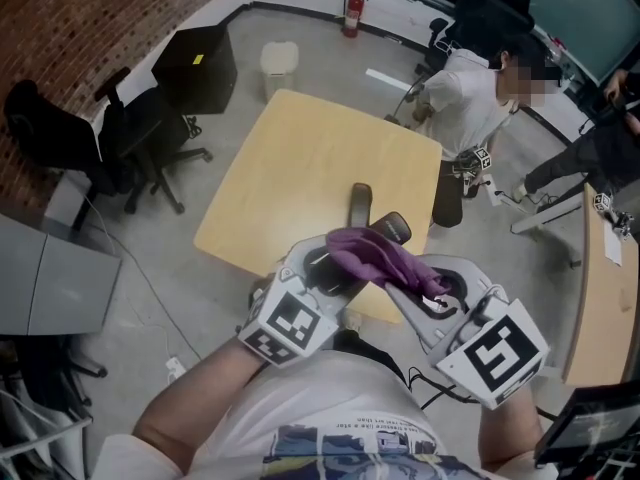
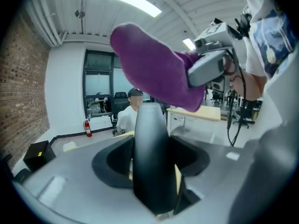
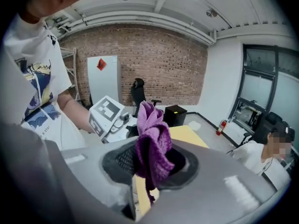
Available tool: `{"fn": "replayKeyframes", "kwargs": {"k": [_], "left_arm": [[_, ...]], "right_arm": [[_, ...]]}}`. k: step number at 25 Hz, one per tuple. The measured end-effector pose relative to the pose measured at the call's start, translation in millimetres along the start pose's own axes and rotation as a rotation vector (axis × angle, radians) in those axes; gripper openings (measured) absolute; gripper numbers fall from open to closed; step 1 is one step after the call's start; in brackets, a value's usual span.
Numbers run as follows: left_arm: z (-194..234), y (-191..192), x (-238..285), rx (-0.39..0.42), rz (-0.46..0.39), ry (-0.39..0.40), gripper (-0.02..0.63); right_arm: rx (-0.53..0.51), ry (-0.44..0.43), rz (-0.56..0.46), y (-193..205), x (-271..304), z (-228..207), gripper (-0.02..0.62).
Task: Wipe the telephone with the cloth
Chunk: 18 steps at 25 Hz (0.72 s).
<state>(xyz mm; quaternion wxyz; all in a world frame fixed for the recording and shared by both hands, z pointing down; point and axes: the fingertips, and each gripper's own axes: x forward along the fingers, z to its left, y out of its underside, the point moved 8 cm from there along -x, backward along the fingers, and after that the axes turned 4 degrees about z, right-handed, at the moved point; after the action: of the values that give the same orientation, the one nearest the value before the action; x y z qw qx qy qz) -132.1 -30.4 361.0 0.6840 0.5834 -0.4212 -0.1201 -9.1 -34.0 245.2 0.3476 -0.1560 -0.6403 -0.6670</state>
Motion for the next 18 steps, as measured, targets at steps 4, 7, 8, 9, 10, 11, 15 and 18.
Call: {"fn": "replayKeyframes", "kwargs": {"k": [4, 7, 8, 9, 10, 11, 15, 18], "left_arm": [[-6, 4, -2, 0.027, 0.006, -0.022, 0.256], [-14, 1, -3, 0.113, 0.009, -0.052, 0.256], [-15, 0, -4, 0.144, 0.01, -0.065, 0.256], [-16, -1, -5, 0.166, 0.007, -0.075, 0.256], [-17, -2, -6, 0.175, 0.003, -0.083, 0.256], [-18, -4, -8, 0.171, -0.002, -0.088, 0.256], [-18, -5, -12, 0.14, -0.008, -0.089, 0.256], [-17, 0, -13, 0.133, -0.003, -0.086, 0.256]], "right_arm": [[0.034, -0.072, 0.042, 10, 24, 20, 0.086], [0.079, -0.104, 0.04, 20, 31, 19, 0.086], [0.094, -0.109, 0.037, 22, 31, 17, 0.086], [0.105, -0.103, 0.035, 23, 29, 14, 0.086], [0.114, -0.086, 0.032, 24, 27, 11, 0.086], [0.124, -0.063, 0.026, 25, 24, 7, 0.086], [0.154, 0.017, 0.005, 33, 12, -9, 0.086], [0.178, 0.078, 0.008, 32, 5, -17, 0.086]]}}
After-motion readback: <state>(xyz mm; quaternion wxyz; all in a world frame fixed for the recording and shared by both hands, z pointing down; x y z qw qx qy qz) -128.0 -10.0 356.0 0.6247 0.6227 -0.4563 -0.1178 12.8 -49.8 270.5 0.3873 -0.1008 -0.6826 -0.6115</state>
